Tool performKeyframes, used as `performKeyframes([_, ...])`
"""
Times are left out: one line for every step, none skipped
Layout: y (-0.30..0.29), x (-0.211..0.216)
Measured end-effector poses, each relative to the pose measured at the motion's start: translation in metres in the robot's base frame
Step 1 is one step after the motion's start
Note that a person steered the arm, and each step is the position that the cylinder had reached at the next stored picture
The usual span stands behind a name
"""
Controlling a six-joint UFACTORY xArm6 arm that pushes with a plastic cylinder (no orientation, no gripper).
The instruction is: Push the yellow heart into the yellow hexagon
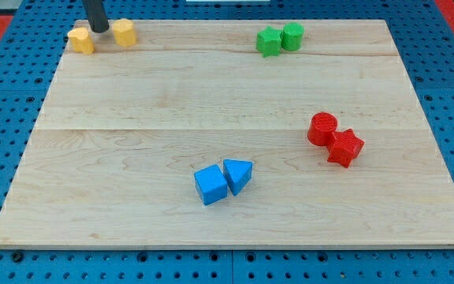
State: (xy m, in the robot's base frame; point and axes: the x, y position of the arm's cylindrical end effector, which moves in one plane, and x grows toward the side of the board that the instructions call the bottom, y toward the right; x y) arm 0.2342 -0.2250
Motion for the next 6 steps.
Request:
performKeyframes([0.011, 0.028])
performKeyframes([-0.004, 0.022])
performKeyframes([-0.016, 0.088])
performKeyframes([-0.08, 0.062])
performKeyframes([-0.062, 0.025])
performKeyframes([-0.042, 0.0])
